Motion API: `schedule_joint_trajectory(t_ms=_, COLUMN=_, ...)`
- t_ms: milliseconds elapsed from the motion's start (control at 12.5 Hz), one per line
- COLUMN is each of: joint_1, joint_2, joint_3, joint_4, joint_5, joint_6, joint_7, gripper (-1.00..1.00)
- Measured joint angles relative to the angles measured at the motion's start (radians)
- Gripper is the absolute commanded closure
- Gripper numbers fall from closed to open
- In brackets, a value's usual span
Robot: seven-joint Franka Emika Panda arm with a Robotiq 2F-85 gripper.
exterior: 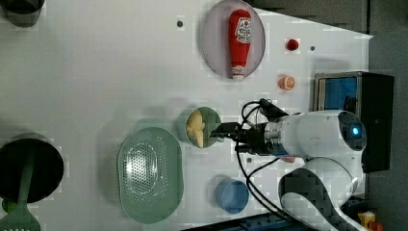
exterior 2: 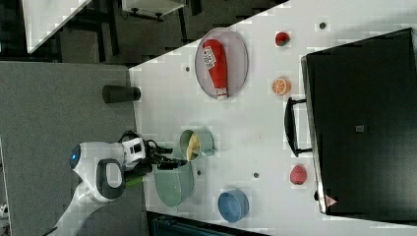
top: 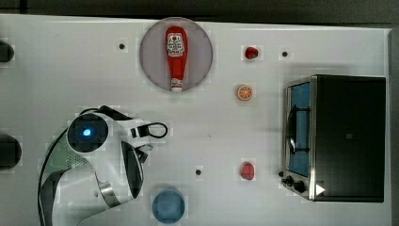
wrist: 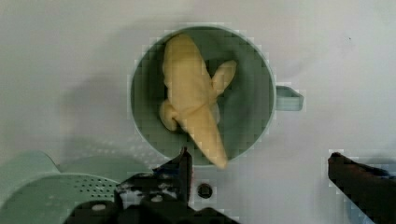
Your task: Pick Banana and place it in mug.
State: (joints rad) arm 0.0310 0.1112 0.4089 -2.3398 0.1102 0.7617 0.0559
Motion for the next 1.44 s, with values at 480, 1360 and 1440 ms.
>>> schedule_joint_trajectory(t_ms=480, joint_1=-0.015, joint_2=-0.183, joint_3=-0.195, joint_4=0.088, joint_5=-0.047, joint_6=-0.110, joint_7=0.000, gripper=-1.00)
schedule_joint_trajectory(t_ms=1360, joint_1=-0.127, joint_2=-0.313, joint_3=-0.476, joint_4=0.510, joint_5=-0.134, joint_6=-0.730, joint_7=-0.017, gripper=-1.00)
schedule_joint_trajectory(t_ms=1440, joint_1=-0.115, joint_2=-0.315, joint_3=-0.473, joint_4=0.506, joint_5=-0.119, joint_6=-0.725, joint_7=-0.017, gripper=-1.00)
